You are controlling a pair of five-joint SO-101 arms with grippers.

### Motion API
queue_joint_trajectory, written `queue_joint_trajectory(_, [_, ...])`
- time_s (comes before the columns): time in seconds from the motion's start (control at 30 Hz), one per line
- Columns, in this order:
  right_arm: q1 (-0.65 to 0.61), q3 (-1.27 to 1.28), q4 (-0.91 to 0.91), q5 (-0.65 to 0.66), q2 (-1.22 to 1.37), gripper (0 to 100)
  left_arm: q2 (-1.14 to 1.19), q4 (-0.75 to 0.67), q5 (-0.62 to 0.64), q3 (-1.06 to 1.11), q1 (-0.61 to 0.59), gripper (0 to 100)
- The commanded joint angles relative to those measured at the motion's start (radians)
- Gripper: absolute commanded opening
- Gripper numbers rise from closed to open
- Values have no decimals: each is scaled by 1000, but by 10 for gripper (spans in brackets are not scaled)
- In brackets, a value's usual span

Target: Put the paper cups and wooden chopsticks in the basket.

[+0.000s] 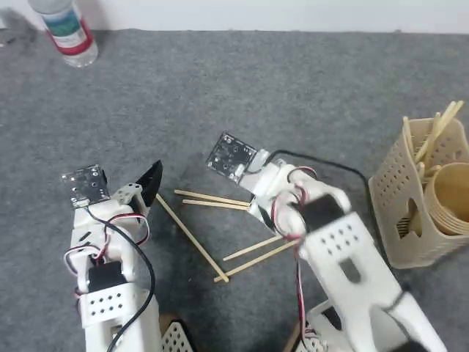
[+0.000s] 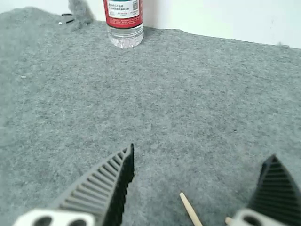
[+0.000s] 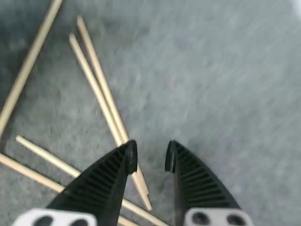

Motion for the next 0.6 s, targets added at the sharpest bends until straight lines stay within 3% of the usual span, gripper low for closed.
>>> queue_joint_trajectory(0.0, [-10, -8, -68, 15, 134, 112, -12, -25, 18, -12, -9, 386])
queue_joint_trajectory(0.37, [-12, -8, -311, 23, 527, 112, -14, -20, 35, -19, -55, 386])
queue_joint_trajectory(0.57, [-12, -23, -334, 25, 559, 109, -14, -18, 91, -24, -80, 386])
